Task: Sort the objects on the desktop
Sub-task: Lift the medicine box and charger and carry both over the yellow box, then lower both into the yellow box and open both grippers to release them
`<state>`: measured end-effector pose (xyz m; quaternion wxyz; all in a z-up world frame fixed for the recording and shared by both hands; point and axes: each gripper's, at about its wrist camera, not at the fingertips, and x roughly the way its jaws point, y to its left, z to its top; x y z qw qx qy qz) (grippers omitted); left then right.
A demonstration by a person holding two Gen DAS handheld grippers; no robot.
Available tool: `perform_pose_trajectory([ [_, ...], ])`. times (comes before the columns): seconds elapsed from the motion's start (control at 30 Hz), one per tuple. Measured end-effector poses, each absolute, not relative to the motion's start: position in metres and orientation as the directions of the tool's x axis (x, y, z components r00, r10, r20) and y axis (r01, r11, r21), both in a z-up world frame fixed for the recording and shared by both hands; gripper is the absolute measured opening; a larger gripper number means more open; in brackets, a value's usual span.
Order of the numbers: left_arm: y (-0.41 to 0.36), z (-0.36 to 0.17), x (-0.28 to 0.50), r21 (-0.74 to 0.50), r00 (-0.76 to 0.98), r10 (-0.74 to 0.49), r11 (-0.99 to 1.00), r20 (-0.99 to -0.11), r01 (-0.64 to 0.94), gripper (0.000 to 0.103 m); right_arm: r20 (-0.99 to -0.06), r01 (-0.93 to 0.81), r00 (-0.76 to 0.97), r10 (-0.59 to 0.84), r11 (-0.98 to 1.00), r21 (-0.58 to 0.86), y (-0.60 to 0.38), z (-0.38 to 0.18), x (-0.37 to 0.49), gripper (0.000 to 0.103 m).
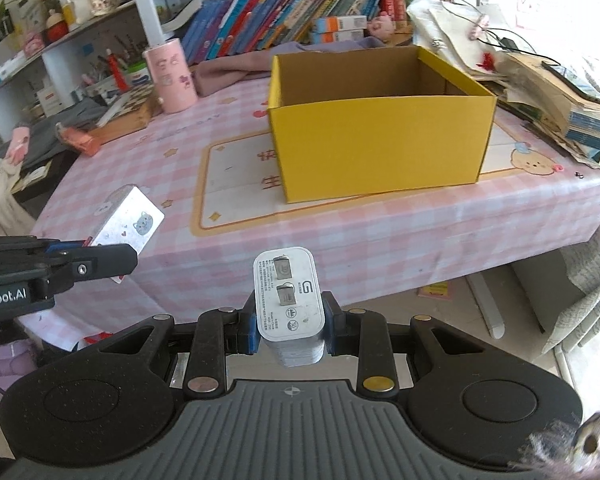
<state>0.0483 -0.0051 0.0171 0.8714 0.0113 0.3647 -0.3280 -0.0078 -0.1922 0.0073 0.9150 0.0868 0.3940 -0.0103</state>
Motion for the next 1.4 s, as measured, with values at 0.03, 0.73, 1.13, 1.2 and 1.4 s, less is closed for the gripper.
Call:
perform_pose_trajectory([
  [0.03, -0.008, 0.017, 0.049, -0.216, 0.518, -0.564, 0.783, -0.643, 0.584, 0.013, -0.723, 0.091, 0.690, 0.048, 0.984, 0.151, -0.195, 0.008, -0.007, 0.026],
  [0.73, -0.078, 0.024, 0.077, -0.163, 0.488, -0.599, 0.721, -0.635, 0.674, 0.013, -0.716, 0.136, 0.698, 0.024, 0.977, 0.166, -0.257, 0.007, 0.023, 0.026],
  [1.13, -0.115, 0.052, 0.116, -0.183, 0.558, -0.623, 0.740, -0.548, 0.648, 0.013, -0.650, 0.077, 0.758, 0.057, 0.981, 0.175, -0.294, 0.031, 0.072, 0.026],
  [1.2, -0.123, 0.058, 0.124, -0.173, 0.577, -0.620, 0.746, -0.531, 0.643, 0.013, -0.630, 0.053, 0.773, 0.074, 0.982, 0.181, -0.300, 0.039, 0.086, 0.026],
  [1.4, -0.142, 0.068, 0.147, -0.142, 0.638, -0.583, 0.784, -0.504, 0.604, 0.013, -0.575, -0.021, 0.809, 0.121, 0.984, 0.178, -0.320, 0.059, 0.124, 0.026],
])
